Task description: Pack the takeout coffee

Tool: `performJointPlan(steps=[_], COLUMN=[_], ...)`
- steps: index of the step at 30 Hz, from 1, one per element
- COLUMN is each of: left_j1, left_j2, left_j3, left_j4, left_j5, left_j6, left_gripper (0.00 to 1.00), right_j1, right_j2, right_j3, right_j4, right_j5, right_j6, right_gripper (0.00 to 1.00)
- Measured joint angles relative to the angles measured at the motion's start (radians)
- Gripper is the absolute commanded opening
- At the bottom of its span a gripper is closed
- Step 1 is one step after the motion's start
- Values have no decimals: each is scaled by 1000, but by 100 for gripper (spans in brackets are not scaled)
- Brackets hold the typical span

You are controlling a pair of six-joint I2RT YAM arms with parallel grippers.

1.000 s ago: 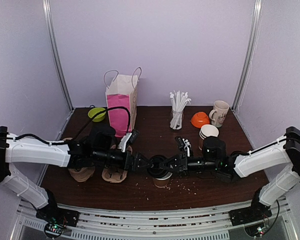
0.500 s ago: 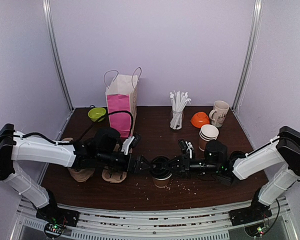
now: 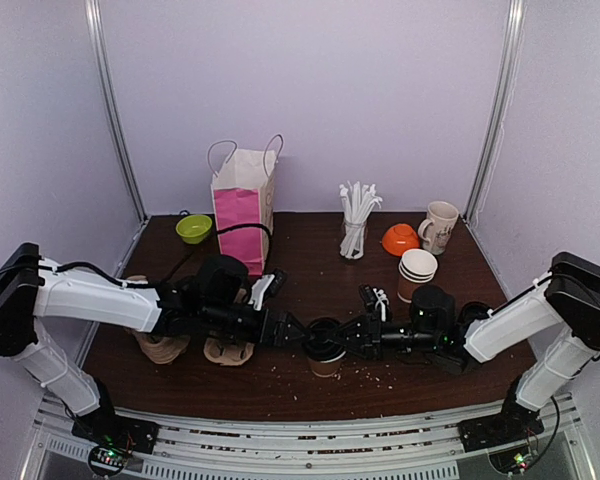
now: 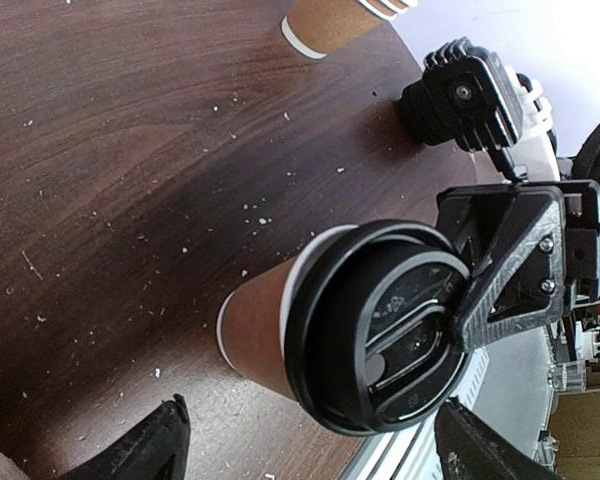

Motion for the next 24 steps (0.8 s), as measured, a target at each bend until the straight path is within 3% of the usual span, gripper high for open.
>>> performJointPlan(steps=[9,24], left_j1=[0,0], left_j2=[27,105], left_j3=[24,74], left_j4=[-2,-29], left_j5=[7,11], left_j6=[5,37], left_gripper=[88,80], right_j1=[-5,-9], right_j2=[21,22], right_j3=[-18,-43], right_j4=[53,66], right_j5=[-3,-1], right_j6=[11,24], right_gripper=[15,34])
